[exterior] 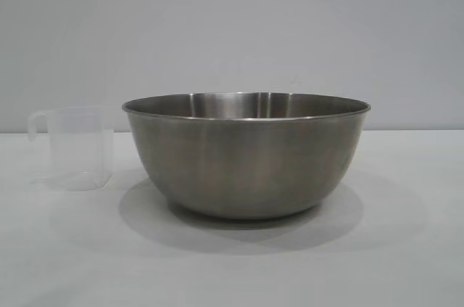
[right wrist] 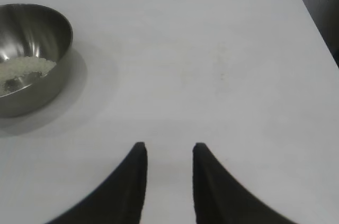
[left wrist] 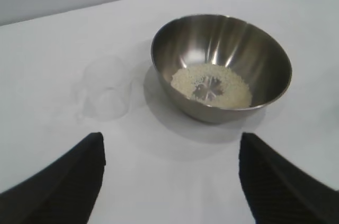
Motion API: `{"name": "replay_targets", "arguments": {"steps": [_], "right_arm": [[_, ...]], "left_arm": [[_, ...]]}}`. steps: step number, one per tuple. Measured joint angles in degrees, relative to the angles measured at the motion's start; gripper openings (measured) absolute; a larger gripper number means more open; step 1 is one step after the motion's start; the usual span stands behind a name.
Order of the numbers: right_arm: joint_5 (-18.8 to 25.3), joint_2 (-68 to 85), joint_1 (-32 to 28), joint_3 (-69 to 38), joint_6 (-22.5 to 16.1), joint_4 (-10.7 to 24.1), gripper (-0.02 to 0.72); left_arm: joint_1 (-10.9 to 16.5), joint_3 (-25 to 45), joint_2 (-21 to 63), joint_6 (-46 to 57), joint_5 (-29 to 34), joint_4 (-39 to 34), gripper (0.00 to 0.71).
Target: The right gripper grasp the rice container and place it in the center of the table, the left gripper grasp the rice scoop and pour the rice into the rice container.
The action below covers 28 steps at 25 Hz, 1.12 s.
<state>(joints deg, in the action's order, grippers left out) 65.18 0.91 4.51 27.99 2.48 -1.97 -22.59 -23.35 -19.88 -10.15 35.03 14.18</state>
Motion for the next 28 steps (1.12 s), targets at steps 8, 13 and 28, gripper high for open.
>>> {"name": "replay_targets", "arguments": {"steps": [8,13,28], "right_arm": [[0.0,0.0,0.0,0.0,0.0,0.0,0.219],[0.0,0.0,0.0,0.0,0.0,0.0,0.219],[0.0,0.0,0.0,0.0,0.0,0.0,0.219]], "left_arm": [[0.0,-2.5,12.1,0.3,12.2,-2.7,0.472],[0.0,-4.8,17.0,6.6,18.7,-10.1,0.472],[0.0,-4.6,19.2,11.6,29.9,-18.7,0.472]]}}
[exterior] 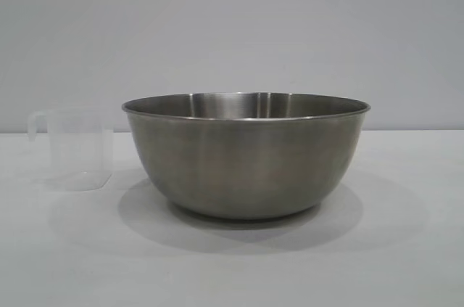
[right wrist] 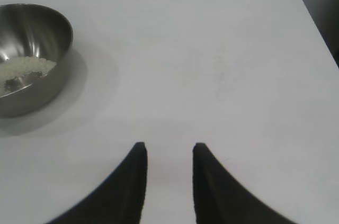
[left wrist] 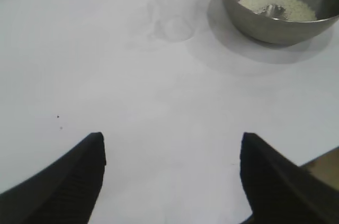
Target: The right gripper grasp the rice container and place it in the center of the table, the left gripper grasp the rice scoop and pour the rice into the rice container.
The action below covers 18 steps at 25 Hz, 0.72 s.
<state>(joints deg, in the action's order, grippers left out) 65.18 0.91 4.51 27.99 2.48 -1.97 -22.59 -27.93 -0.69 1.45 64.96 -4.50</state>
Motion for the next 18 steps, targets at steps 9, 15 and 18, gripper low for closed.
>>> {"name": "replay_targets", "arguments": {"steps": [9,15,18], "right_arm": [[0.0,0.0,0.0,0.0,0.0,0.0,0.219],[0.0,0.0,0.0,0.0,0.0,0.0,0.219],[0.0,0.0,0.0,0.0,0.0,0.0,0.219]], "left_arm": [[0.0,0.2,0.1,0.0,-0.5,-0.5,0.472],[0.0,0.2,0.1,0.0,-0.7,-0.6,0.472],[0.0,0.2,0.1,0.0,-0.7,-0.6,0.472]]}}
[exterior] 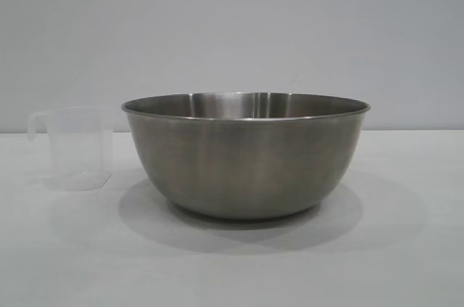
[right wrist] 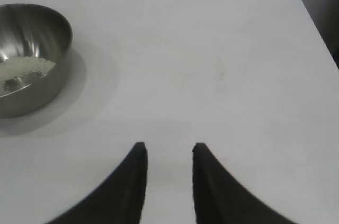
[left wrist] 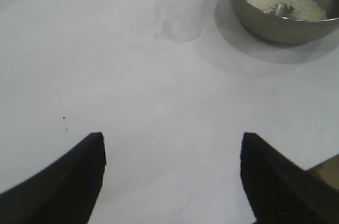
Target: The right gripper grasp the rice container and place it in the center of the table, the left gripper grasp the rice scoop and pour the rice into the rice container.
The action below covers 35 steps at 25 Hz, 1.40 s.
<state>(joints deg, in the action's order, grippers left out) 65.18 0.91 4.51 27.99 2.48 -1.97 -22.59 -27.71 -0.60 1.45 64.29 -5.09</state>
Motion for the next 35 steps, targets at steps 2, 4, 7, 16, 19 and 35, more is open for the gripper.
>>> {"name": "replay_targets", "arguments": {"steps": [2,4,7,16,19,35], "right_arm": [[0.0,0.0,0.0,0.0,0.0,0.0,0.219],[0.0,0.0,0.0,0.0,0.0,0.0,0.219],[0.0,0.0,0.0,0.0,0.0,0.0,0.219],[0.0,0.0,0.0,0.0,0.0,0.0,0.219],[0.0,0.0,0.0,0.0,0.0,0.0,0.219],[0.0,0.0,0.0,0.0,0.0,0.0,0.219]], "left_arm": [[0.1,0.0,0.0,0.1,0.0,0.0,0.472],[1.9,0.0,0.0,0.1,0.0,0.0,0.472],[7.5,0.0,0.0,0.1,0.0,0.0,0.472],[20.4,0.0,1.4,0.1,0.0,0.0,0.472],[20.9,0.0,1.5,0.1,0.0,0.0,0.472],[24.1,0.0,1.6,0.1,0.0,0.0,0.472]]}}
